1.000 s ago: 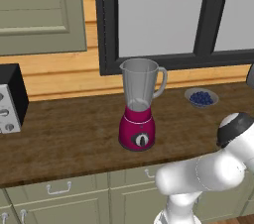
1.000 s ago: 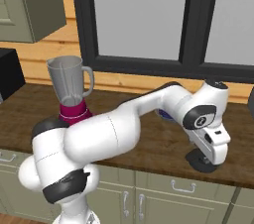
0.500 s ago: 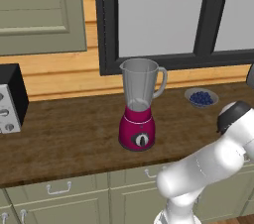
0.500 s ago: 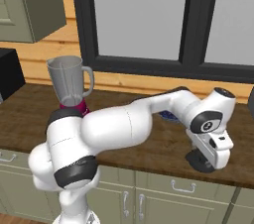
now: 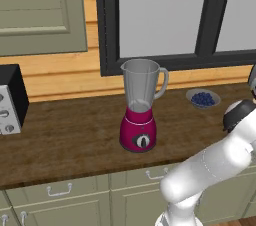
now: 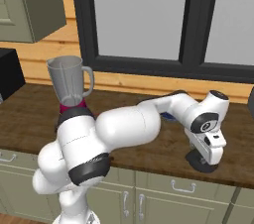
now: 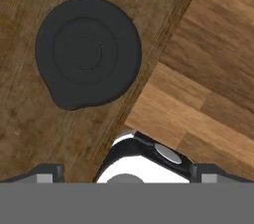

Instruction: Close the lid blender by securely placing the lid on top.

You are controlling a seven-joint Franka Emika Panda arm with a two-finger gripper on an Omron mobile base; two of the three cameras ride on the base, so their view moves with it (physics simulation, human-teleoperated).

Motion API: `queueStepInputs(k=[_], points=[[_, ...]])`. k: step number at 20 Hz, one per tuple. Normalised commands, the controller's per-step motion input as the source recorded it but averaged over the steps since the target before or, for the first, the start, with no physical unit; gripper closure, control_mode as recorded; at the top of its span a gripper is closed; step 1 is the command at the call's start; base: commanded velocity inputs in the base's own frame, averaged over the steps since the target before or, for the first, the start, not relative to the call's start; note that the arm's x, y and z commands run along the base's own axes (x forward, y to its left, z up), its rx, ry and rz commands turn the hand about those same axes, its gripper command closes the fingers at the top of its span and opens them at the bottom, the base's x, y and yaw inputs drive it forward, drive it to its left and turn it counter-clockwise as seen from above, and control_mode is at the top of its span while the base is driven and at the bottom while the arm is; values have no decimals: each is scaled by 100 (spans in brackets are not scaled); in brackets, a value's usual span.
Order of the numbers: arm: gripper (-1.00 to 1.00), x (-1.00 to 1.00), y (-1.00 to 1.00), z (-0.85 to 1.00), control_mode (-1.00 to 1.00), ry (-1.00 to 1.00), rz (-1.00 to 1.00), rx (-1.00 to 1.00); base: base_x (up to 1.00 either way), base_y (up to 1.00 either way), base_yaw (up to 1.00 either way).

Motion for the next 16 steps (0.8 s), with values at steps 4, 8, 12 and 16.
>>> queueStepInputs(k=[4,8,12,16], points=[[-100,53,0,-34,-100,1,0,0,0,0,0],[-100,6,-8,-34,-100,4,0,0,0,0,0],[-100,0,-29,-18,-100,0,0,0,0,0,0],[-100,0,-29,-2,-100,1,0,0,0,0,0]])
